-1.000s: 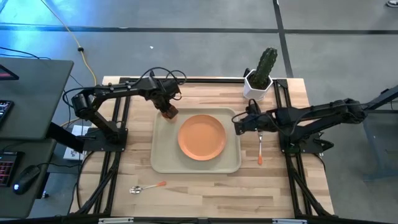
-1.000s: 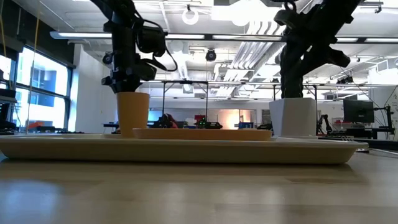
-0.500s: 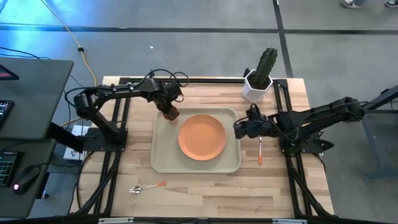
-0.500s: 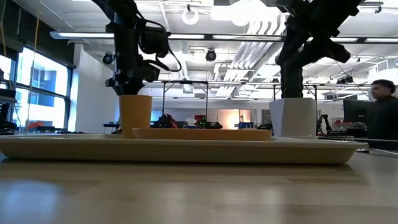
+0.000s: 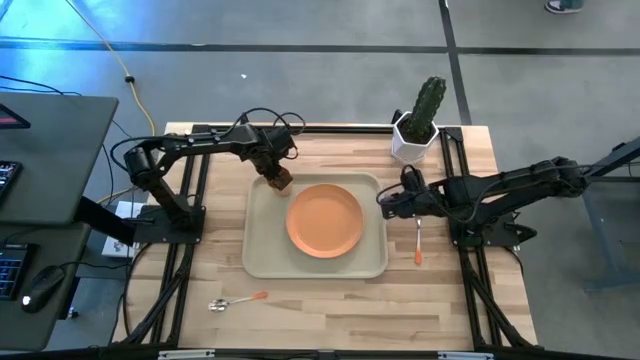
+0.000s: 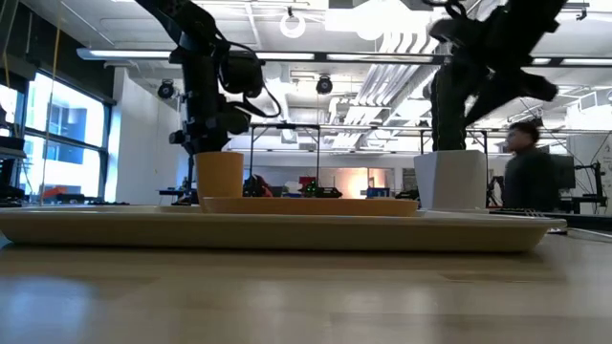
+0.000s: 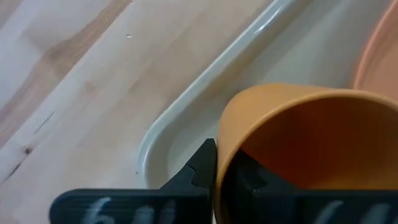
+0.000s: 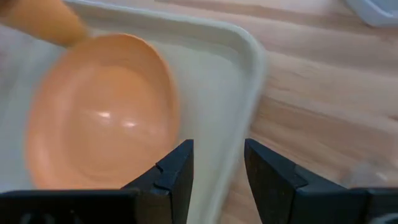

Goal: Pick and place plate/cup/fork/spoon on tray
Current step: Put the orange cup on the serving tray to the top left of the orange plate, then put the orange fork on the serving tray to the left of the orange plate

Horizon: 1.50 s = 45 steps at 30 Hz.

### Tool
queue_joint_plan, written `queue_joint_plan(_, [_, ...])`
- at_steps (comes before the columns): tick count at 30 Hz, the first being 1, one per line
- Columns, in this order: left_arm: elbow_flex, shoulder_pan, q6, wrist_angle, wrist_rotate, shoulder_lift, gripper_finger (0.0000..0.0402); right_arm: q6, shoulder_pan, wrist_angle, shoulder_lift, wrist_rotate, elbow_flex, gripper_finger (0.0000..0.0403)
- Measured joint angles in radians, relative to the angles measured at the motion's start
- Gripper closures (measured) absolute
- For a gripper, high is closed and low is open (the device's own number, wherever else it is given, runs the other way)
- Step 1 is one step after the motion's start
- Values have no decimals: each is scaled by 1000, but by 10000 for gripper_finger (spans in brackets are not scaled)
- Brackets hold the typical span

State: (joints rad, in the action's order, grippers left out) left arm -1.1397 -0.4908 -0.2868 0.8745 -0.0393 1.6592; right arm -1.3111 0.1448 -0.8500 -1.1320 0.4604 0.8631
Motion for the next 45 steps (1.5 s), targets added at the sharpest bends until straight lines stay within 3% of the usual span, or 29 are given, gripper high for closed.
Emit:
queue_joint_plan(8, [1, 1, -42, 1, -3, -6, 366, -107, 0, -118, 0, -158, 0, 269])
queue_joint_plan(20, [-1, -3, -25, 56, -26, -9, 264, -126, -20, -167, -12, -293, 0, 269])
queue_joint_plan(28, [-87, 26, -35, 174, -127, -10, 219, -155, -21, -254, -61, -441, -111, 268])
queue_joint_plan(32, [-133, 58, -66, 185, -151, -11, 209, -189, -31, -220, -60, -455, -230, 268])
queue_joint_plan(38, [-200, 94, -69, 180, -154, -11, 206, -173, -47, -1, -60, -506, -337, 268])
queue_joint_plan(45, [-277, 95, -31, 117, -187, -11, 206, -150, -73, -13, -60, -391, -341, 269])
